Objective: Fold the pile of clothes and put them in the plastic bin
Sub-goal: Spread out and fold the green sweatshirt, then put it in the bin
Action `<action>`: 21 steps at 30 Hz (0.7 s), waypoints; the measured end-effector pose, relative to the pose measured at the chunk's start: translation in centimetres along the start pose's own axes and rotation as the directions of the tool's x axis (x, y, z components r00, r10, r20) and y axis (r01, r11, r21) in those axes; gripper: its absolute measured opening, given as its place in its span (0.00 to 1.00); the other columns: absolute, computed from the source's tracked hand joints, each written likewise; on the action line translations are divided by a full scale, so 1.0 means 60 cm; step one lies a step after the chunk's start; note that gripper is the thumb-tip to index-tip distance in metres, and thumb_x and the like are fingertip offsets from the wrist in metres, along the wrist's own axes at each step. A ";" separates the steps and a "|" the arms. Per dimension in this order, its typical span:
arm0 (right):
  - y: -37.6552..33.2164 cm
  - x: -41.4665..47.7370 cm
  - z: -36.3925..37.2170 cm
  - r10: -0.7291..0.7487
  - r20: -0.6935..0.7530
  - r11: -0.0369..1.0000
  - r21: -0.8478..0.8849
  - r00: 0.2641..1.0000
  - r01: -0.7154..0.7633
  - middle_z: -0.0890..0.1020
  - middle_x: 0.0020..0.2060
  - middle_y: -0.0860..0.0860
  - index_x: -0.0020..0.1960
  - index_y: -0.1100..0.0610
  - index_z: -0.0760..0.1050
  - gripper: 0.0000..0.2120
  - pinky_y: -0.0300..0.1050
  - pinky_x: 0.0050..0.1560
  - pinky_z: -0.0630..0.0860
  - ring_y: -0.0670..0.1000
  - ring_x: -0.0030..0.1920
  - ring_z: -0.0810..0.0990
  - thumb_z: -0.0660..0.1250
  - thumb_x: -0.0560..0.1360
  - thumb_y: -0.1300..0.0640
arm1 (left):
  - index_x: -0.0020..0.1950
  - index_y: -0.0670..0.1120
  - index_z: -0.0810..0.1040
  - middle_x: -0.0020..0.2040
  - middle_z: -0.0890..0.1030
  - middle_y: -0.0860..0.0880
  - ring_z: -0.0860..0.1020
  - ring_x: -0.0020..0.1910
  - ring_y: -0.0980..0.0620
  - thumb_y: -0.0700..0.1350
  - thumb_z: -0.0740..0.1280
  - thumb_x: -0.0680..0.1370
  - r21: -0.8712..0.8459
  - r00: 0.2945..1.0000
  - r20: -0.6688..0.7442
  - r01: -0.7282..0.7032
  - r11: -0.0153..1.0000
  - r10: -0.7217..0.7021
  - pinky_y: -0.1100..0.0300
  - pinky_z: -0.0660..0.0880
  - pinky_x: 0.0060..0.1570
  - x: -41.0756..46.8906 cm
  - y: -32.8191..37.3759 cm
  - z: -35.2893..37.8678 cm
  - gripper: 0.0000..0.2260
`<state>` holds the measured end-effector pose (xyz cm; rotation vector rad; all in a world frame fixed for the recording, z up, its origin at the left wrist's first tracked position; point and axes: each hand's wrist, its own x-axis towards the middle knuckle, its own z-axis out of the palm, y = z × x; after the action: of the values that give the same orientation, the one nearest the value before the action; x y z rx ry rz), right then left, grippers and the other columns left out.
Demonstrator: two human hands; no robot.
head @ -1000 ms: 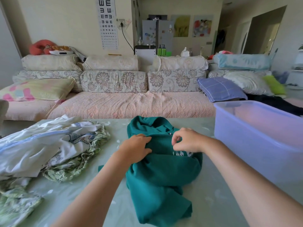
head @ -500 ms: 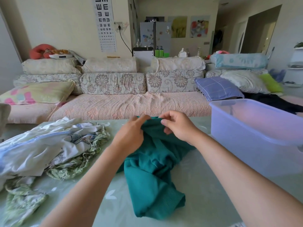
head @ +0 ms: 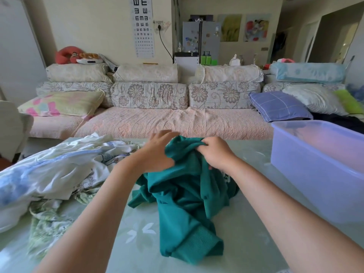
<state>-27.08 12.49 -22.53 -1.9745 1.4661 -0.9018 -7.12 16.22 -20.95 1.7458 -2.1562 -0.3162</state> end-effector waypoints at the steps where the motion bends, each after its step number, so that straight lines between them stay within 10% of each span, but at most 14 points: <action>1: -0.015 -0.001 0.007 0.014 0.049 0.969 0.247 0.999 -0.026 0.80 0.31 0.54 0.41 0.60 0.78 0.10 0.44 0.29 0.73 0.55 0.31 0.80 0.64 0.80 0.58 | 0.76 0.64 0.53 0.72 0.65 0.51 0.64 0.70 0.47 0.41 0.67 0.70 -0.103 0.995 0.009 -0.094 0.990 0.096 0.44 0.67 0.68 -0.002 0.020 -0.001 0.40; 6: -0.033 0.004 0.032 -0.110 0.281 0.688 0.714 0.953 -0.131 0.82 0.48 0.56 0.61 0.58 0.75 0.13 0.48 0.47 0.81 0.52 0.46 0.84 0.64 0.79 0.68 | 0.71 0.63 0.66 0.60 0.78 0.51 0.77 0.55 0.48 0.36 0.65 0.74 -0.056 0.961 -0.250 -0.136 0.989 0.118 0.56 0.74 0.52 -0.001 0.000 0.009 0.31; 12: 0.021 0.010 0.045 -0.114 0.185 0.987 0.130 0.976 0.090 0.76 0.66 0.51 0.68 0.53 0.73 0.25 0.46 0.67 0.73 0.50 0.67 0.76 0.64 0.75 0.71 | 0.66 0.55 0.77 0.57 0.74 0.45 0.75 0.51 0.43 0.32 0.62 0.76 0.094 0.854 -0.493 0.244 0.965 -0.168 0.49 0.78 0.50 -0.027 -0.128 0.002 0.24; 15: 0.059 0.009 0.011 -0.007 0.142 0.985 -0.168 0.990 0.031 0.74 0.67 0.45 0.69 0.47 0.73 0.25 0.45 0.57 0.79 0.49 0.58 0.80 0.62 0.75 0.65 | 0.67 0.51 0.76 0.62 0.75 0.45 0.76 0.59 0.43 0.45 0.65 0.78 0.443 0.840 -0.278 0.543 0.714 -0.466 0.47 0.76 0.58 -0.048 -0.170 -0.019 0.16; 17: 0.074 0.005 -0.005 0.099 0.127 0.942 -0.330 0.987 -0.052 0.72 0.71 0.47 0.73 0.46 0.70 0.27 0.47 0.54 0.78 0.50 0.54 0.80 0.61 0.75 0.60 | 0.68 0.45 0.72 0.67 0.74 0.44 0.74 0.64 0.43 0.48 0.67 0.76 0.641 0.780 0.035 0.462 0.612 -0.625 0.49 0.72 0.64 -0.047 -0.163 -0.019 0.20; 21: 0.082 -0.003 0.000 0.249 0.347 0.843 -0.536 0.904 -0.027 0.68 0.75 0.48 0.77 0.47 0.66 0.29 0.46 0.66 0.72 0.52 0.69 0.73 0.64 0.76 0.54 | 0.73 0.47 0.70 0.73 0.70 0.46 0.73 0.68 0.45 0.39 0.59 0.79 0.337 0.899 0.161 0.337 0.879 -0.407 0.51 0.72 0.67 -0.009 -0.088 -0.008 0.22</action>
<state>-30.14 11.24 -26.19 -2.2058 1.6864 0.0089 -2.12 15.63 -22.60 2.4200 -2.0878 -0.3069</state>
